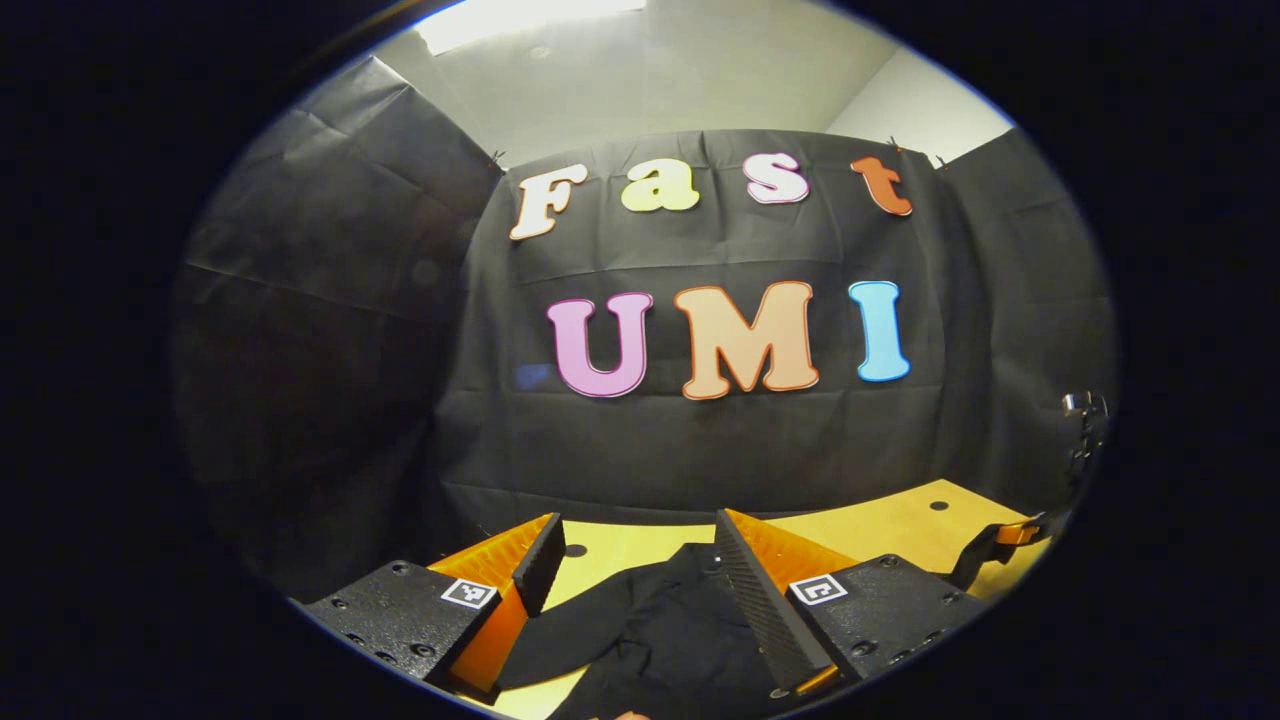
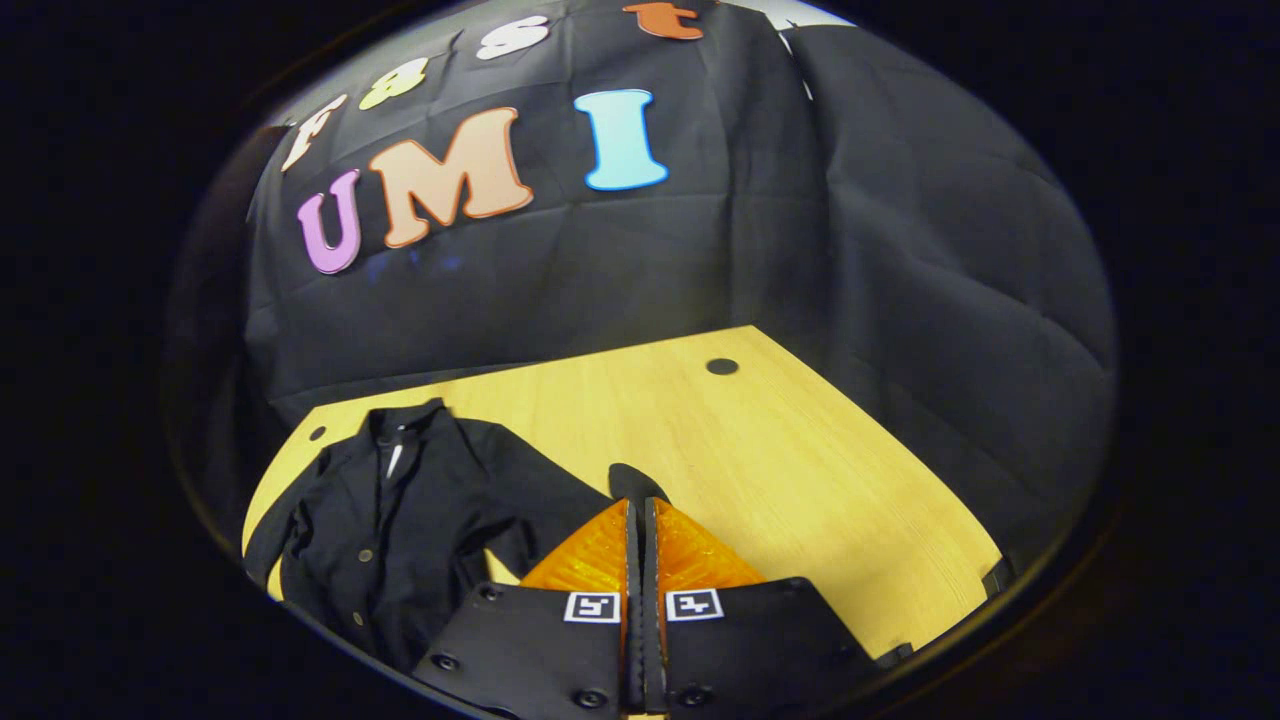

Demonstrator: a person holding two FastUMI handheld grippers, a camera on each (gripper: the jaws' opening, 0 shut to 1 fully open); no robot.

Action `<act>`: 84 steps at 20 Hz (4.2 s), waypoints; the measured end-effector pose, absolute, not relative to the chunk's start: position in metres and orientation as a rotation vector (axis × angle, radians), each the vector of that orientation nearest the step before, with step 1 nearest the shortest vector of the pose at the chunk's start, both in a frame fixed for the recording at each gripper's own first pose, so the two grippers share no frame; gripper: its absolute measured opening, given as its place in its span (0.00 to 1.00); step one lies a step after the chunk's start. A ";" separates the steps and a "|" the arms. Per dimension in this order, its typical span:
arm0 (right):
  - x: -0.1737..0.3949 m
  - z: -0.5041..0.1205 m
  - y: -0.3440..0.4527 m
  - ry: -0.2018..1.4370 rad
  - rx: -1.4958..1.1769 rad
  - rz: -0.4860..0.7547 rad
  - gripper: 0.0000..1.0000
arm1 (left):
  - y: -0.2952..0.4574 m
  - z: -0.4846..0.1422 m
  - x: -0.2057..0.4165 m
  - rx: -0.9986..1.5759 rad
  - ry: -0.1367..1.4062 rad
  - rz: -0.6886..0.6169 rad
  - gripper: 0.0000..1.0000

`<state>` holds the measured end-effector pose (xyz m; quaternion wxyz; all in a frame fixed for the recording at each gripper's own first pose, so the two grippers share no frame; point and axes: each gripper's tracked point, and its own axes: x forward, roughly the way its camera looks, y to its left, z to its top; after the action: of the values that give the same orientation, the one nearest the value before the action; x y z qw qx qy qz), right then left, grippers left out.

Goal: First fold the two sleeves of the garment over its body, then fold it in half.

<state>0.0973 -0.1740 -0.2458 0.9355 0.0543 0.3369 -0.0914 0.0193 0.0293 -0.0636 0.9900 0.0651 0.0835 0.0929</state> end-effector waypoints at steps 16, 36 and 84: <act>0.149 -0.208 -0.008 0.630 0.040 0.070 0.02 | 0.150 -0.062 -0.042 0.126 0.182 0.378 0.92; 0.188 -0.215 0.201 0.585 0.024 0.245 0.02 | 0.251 -0.072 -0.076 0.149 0.217 0.395 0.93; 0.143 -0.235 0.165 0.679 -0.045 0.117 0.98 | 0.301 -0.367 -0.176 -0.056 0.904 0.428 0.94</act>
<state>0.1435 0.1645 -0.2353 0.9410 -0.0222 0.3327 0.0573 -0.1757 0.3007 -0.3667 0.8772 -0.0271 0.4332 0.2052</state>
